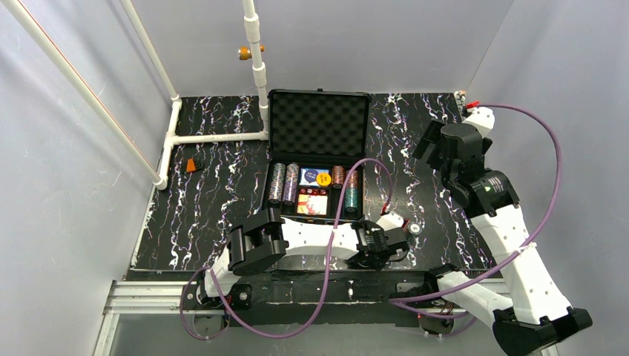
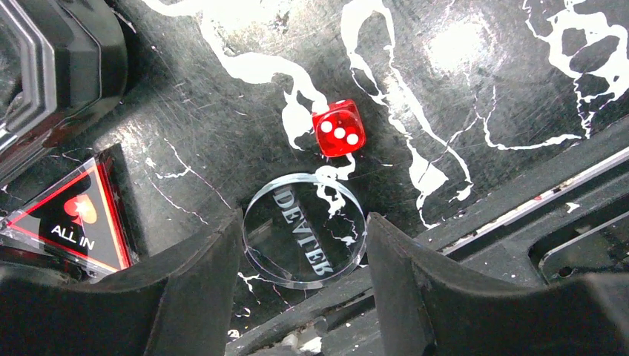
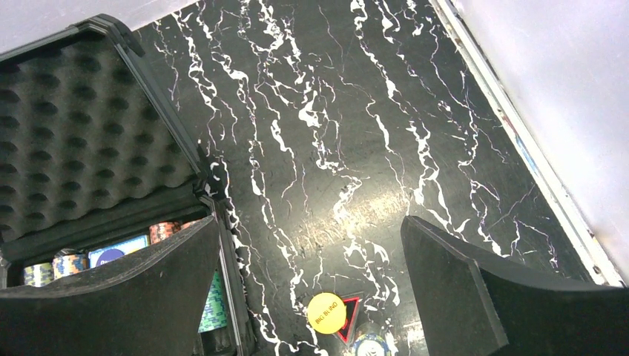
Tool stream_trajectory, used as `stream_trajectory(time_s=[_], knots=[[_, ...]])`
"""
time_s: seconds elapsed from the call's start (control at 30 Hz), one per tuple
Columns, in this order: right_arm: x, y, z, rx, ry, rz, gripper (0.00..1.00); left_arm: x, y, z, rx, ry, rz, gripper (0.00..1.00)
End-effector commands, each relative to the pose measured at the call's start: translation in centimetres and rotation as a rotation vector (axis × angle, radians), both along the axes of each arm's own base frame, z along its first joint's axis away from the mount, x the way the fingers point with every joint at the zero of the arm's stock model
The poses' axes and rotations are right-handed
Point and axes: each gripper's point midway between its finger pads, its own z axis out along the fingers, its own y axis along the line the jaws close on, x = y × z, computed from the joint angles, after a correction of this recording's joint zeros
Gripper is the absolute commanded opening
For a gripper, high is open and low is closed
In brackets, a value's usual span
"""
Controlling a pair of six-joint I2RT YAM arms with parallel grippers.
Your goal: Pack up texas hold em set
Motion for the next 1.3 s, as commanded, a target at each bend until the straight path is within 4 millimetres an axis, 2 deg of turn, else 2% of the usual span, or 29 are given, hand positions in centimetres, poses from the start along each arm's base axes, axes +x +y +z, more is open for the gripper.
stream_trajectory(time_s=[0.0, 0.3, 0.5, 0.83, 1.0, 1.27], knots=[[0.8, -0.1, 3.1, 0.003, -0.075, -0.014, 1.0, 0.1, 2.6, 1.0, 0.09, -0.046, -0.015, 0.0], [1.8, 0.7, 3.3, 0.018, -0.069, 0.005, 1.0, 0.1, 2.7, 3.7, 0.064, -0.095, -0.09, 0.0], [2.2, 0.7, 3.7, 0.017, -0.078, -0.003, 1.0, -0.3, 3.7, 4.6, 0.024, -0.093, -0.08, 0.0], [2.2, 1.0, 3.5, 0.034, -0.081, 0.007, 1.0, -1.6, 2.9, 7.1, -0.08, -0.055, -0.162, 0.0], [1.8, 0.8, 3.7, 0.036, -0.086, 0.002, 1.0, -1.1, 3.4, 9.3, -0.072, -0.088, -0.161, 0.0], [1.5, 0.7, 3.5, 0.037, -0.09, 0.003, 1.0, 2.2, 5.2, 12.6, -0.039, -0.147, -0.068, 0.0]])
